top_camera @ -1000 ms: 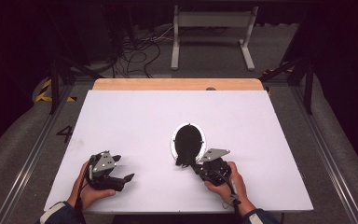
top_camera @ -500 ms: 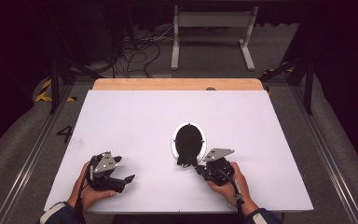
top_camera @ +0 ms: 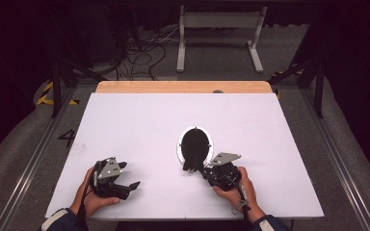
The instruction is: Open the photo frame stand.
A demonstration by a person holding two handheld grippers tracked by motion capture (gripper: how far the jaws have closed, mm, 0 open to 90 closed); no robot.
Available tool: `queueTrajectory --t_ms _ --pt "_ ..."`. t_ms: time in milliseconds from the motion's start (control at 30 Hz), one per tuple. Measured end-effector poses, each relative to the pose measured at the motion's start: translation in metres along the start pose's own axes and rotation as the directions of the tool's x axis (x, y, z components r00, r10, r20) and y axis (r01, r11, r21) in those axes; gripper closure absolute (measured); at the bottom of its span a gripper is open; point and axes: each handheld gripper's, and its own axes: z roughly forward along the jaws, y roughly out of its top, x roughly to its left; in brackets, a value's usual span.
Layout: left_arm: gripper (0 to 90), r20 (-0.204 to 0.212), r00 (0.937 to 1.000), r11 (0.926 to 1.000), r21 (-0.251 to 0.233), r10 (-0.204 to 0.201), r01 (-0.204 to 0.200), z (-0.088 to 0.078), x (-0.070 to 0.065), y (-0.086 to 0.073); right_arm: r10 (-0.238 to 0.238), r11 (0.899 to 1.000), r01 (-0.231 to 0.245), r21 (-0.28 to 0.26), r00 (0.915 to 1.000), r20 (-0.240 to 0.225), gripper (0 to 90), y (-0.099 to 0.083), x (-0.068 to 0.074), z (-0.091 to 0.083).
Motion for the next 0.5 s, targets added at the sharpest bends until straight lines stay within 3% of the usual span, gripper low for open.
queueTrajectory --t_ms 100,333,400,467,500 --pt "16.6 0.008 0.9999 0.9999 -0.007 -0.009 0.009 0.0 0.0 0.0 0.001 0.999 -0.002 -0.034 0.9998 -0.019 75.8 0.0 0.0 0.0" --pt "16.6 0.012 0.9999 1.0 0.007 -0.006 0.006 0.002 0.0 0.002 0.086 0.989 -0.098 -0.106 0.99 -0.112 64.0 -0.001 -0.01 0.0" --pt "16.6 0.022 0.9996 0.9999 0.005 -0.015 0.015 0.004 -0.001 0.002 0.136 0.979 -0.157 -0.127 0.9772 -0.163 60.7 -0.001 -0.012 0.001" --pt "16.7 0.036 0.9987 0.9994 0.003 -0.035 0.035 0.007 -0.001 0.004 0.192 0.966 -0.223 -0.133 0.9584 -0.212 60.6 -0.001 -0.016 0.004" --pt "16.8 0.036 0.9987 0.9994 0.003 -0.035 0.035 0.007 -0.001 0.004 0.192 0.966 -0.223 -0.133 0.9584 -0.212 60.6 -0.001 -0.016 0.004"
